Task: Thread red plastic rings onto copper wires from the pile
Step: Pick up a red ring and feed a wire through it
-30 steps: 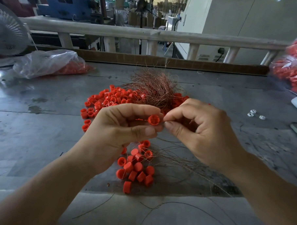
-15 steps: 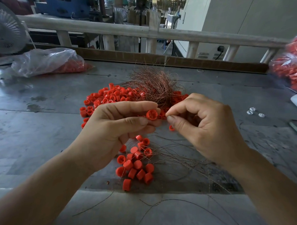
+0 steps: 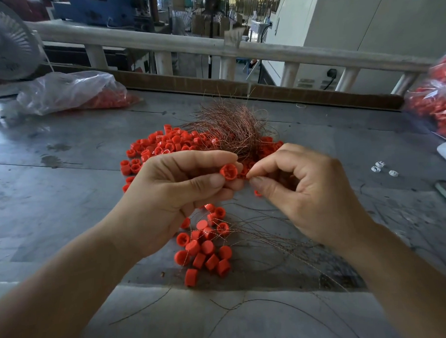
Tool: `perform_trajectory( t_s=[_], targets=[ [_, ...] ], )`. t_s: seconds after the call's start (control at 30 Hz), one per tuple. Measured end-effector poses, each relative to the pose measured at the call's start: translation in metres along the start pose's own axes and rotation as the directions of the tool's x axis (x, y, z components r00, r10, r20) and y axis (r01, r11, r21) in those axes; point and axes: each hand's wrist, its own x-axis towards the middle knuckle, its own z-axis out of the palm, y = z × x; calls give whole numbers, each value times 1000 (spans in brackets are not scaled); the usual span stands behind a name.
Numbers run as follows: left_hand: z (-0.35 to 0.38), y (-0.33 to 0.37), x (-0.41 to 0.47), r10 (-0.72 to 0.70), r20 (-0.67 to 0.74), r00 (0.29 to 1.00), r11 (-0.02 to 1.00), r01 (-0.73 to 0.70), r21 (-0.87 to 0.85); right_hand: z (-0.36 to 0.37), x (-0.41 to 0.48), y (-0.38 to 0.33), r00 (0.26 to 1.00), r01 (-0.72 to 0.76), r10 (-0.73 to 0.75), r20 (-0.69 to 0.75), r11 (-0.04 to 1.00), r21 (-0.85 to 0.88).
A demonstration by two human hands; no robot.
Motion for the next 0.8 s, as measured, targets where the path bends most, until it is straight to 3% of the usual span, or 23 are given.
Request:
perform_trajectory(
  t_s=[0.17, 0.4, 0.53, 0.6, 0.67, 0.8],
  targets=[
    [-1, -3, 0, -32, 54, 998, 998, 34, -49, 4, -1, 1, 992, -65, 59, 110, 997, 47],
    [-2, -3, 0, -67, 95, 993, 996, 72, -50, 6, -1, 3, 989, -77, 70, 129, 996, 52],
    [-2, -3, 1, -77, 68, 995, 994, 82, -69, 7, 0, 2, 977, -79, 57, 207, 992, 99],
    [-2, -4, 2, -72, 23, 997, 993, 74, -93, 1, 5, 8, 962, -162, 137, 237, 983, 89],
    [-2, -5, 3, -73, -33, 997, 992, 69, -108, -5, 11, 24, 952, -259, 252, 172, 965, 23],
    [-1, -6, 3, -80, -102, 992, 991, 67, -117, -14, 17, 68, 904, -428, 417, -94, 876, -223]
  ],
)
